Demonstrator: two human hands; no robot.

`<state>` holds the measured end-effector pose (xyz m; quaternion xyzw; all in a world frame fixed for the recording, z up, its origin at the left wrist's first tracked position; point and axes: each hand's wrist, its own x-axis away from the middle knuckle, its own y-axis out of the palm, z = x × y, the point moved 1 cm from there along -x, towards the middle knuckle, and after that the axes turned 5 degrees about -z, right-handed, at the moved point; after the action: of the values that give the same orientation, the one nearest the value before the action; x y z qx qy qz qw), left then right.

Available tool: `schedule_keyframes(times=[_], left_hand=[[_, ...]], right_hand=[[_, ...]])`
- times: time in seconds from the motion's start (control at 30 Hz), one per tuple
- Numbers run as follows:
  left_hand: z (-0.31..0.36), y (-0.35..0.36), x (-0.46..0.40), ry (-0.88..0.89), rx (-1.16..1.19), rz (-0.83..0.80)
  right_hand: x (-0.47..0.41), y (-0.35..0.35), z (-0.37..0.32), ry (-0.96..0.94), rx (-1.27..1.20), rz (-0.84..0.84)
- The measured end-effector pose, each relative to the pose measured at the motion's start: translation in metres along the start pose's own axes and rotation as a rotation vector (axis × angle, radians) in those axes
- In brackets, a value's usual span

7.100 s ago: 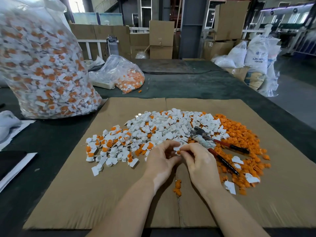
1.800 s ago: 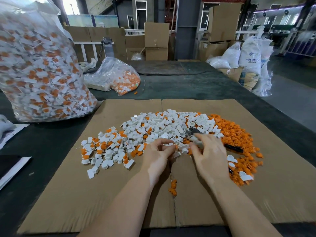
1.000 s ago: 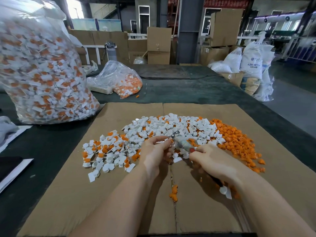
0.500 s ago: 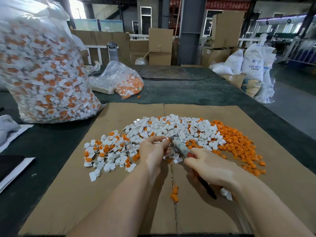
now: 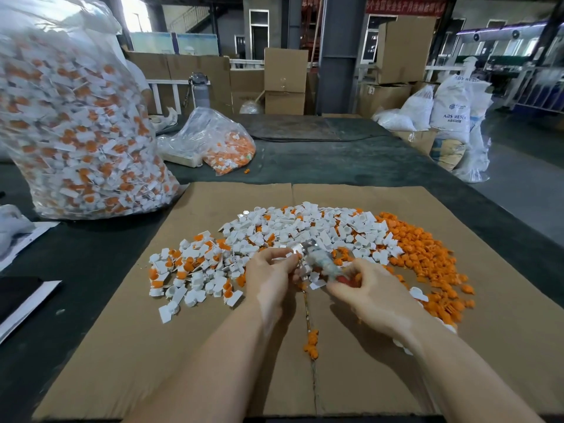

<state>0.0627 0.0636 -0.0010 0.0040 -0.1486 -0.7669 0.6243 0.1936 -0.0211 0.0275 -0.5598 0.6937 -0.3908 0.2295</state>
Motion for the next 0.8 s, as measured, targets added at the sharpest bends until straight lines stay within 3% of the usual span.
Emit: schedule_keyframes(times=[0.17, 0.43, 0.53, 0.63, 0.8], left_hand=[[-0.011, -0.006, 0.002, 0.167, -0.477, -0.056], [-0.015, -0.009, 0.002, 0.276, -0.599, -0.047], [-0.017, -0.009, 0.002, 0.271, -0.548, -0.048], [-0.017, -0.009, 0.002, 0.272, -0.535, -0.067], [-0.016, -0.012, 0.009, 0.267, -0.49, -0.191]], right_hand=[[-0.014, -0.007, 0.026, 0.144, 0.356, 0.259], [-0.025, -0.009, 0.035, 0.214, 0.717, 0.344], [-0.023, 0.003, 0.022, -0.055, 0.564, 0.441], [-0.017, 0.027, 0.004, -0.364, 0.245, 0.375], [-0.015, 0.046, -0.003, -0.409, 0.057, 0.419]])
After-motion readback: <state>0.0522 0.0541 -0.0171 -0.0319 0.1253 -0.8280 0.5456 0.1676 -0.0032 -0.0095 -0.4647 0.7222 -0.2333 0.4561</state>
